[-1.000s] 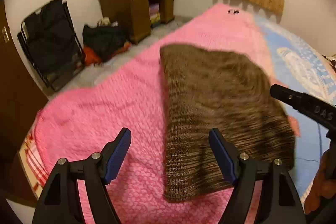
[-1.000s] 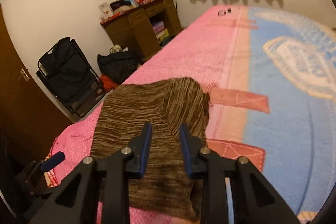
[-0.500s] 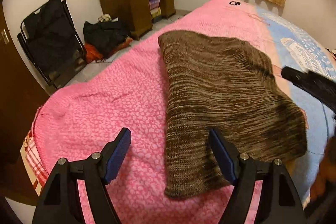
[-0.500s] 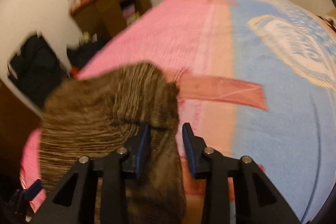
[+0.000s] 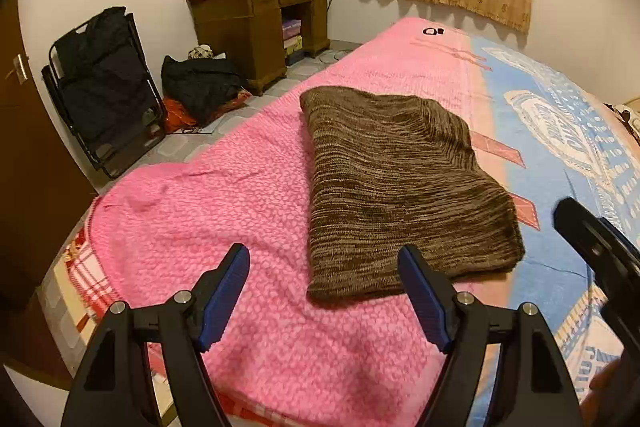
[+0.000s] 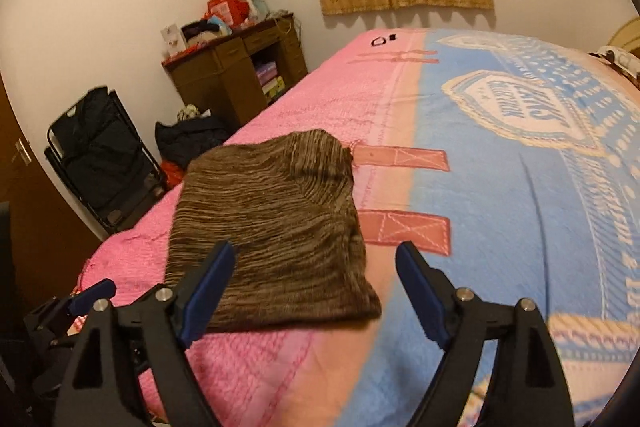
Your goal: Fold small clothes
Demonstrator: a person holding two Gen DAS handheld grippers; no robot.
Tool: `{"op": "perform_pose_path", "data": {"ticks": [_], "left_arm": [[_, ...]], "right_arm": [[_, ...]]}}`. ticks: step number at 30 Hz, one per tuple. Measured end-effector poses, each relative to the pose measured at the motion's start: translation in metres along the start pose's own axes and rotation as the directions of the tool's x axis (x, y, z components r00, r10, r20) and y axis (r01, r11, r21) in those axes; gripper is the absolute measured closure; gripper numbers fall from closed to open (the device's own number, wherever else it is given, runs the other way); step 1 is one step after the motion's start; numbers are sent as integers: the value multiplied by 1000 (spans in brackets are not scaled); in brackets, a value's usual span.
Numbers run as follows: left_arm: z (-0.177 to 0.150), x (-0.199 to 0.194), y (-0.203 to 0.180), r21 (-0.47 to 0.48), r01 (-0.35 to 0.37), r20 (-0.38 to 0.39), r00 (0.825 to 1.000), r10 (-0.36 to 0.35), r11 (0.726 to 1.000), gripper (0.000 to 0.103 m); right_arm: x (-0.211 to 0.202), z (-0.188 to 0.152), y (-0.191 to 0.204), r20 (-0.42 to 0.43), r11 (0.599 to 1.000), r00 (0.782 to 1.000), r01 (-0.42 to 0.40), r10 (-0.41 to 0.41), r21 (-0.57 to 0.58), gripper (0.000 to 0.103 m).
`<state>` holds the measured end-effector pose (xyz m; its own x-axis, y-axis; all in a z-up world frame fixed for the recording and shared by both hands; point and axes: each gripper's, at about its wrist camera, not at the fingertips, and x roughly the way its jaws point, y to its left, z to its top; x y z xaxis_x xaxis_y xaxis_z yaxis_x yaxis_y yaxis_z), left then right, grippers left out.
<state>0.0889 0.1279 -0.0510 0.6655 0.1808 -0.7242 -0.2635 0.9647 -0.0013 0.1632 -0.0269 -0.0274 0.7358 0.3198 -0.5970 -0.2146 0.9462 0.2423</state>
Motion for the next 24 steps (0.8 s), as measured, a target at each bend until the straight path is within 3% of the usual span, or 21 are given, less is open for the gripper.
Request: {"op": "perform_pose_path", "data": {"ticks": [2,6,9,14,18,24], "left_arm": [[-1,-11,-1,-1,-7,14,1000,7,1000,26],[-8,-32,-5,31,-48,51,998,47,998,26],[-10,-42,-10,66,-79,84,994,73,995,26],[-10,-60,-13,77,-44,141,989,33,996,26],[-10,-69,-20,106,-63,186,982,43,992,26],[-13,-72,-21,94,-28,194,981,9,995,26]], "right_arm": [[-19,-4,2,35,1000,999,7,-7,-1,13],[-48,-9,12,109,997,993,56,-51,-45,0],[-64,-10,13,163,997,985,71,-63,-42,0],[-81,-8,8,230,997,970,75,-74,6,0],[-94,-8,7,276,997,958,75,-77,18,0],[-92,-10,9,279,998,958,68,-68,9,0]]}}
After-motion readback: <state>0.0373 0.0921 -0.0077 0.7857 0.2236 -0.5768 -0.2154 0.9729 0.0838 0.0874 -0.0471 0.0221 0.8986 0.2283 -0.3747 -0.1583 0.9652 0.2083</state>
